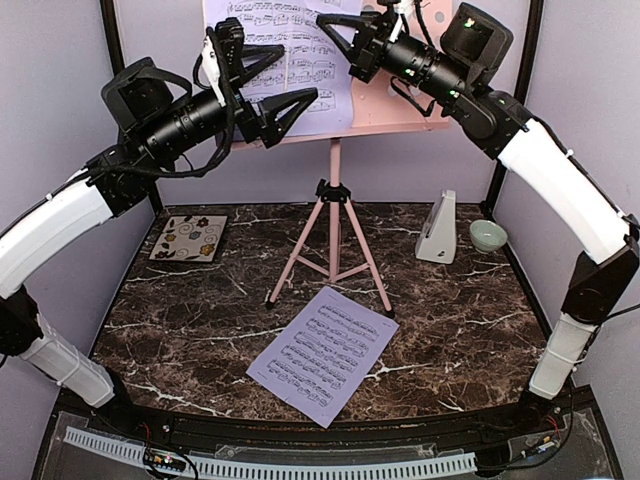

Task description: Set up the instrument practice props

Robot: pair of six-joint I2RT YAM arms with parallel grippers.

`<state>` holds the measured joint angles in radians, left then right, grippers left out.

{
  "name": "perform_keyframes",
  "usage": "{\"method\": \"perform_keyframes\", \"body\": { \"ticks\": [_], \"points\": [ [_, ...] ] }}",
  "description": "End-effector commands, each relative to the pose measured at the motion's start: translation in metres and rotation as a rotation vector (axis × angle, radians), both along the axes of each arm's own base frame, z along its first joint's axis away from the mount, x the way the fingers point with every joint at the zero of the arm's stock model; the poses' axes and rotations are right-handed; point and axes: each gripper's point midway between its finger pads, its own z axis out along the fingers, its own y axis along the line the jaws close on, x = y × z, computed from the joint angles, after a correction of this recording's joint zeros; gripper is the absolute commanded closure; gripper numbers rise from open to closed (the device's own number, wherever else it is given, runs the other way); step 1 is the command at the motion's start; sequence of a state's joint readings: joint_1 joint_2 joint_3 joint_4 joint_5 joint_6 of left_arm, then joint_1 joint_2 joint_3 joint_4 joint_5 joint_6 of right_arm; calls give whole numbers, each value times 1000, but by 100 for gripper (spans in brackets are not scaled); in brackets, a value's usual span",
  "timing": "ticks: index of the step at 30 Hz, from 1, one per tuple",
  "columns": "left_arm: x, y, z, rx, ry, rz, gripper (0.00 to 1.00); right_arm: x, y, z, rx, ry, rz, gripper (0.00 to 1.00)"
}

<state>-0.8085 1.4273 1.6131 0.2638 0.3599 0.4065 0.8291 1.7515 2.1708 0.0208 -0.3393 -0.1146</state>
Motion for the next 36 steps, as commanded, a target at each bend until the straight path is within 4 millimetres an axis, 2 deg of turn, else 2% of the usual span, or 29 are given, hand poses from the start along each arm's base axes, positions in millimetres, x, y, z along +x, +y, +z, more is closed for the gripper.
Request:
{"method": "perform_keyframes", "body": {
  "ticks": [1,9,13,16,20,27,29,30,32,34,35,36],
  "points": [
    [-24,23,27,-50,-64,27,1,-1,-1,7,27,-17,-10,100],
    [-35,41,24,-59,-24,51,1,-1,-2,10,38,-16,-12,98],
    [-28,64,18,-122,71,137,1,-5,-7,17,54,-21,-20,74],
    [-17,81,13,-169,172,219,1,-7,-14,22,67,-23,-37,59],
    [-5,104,1,-222,304,324,1,-8,-28,28,80,-19,-82,47],
    [3,133,-16,-278,482,436,1,-10,-54,32,102,15,-153,16],
    [6,133,-19,-270,510,448,1,-4,-55,26,93,41,-164,13],
    [9,131,-23,-247,533,459,1,-13,-67,36,115,33,-166,13],
    [14,125,-23,-221,564,455,2,-16,-75,39,127,45,-170,13],
    [18,123,-11,-236,579,437,4,-17,-78,39,126,51,-175,12],
    [24,119,-13,-232,596,429,5,-18,-79,39,126,55,-179,12],
    [27,121,-3,-259,606,419,6,-17,-81,39,129,59,-188,12]
  ]
}}
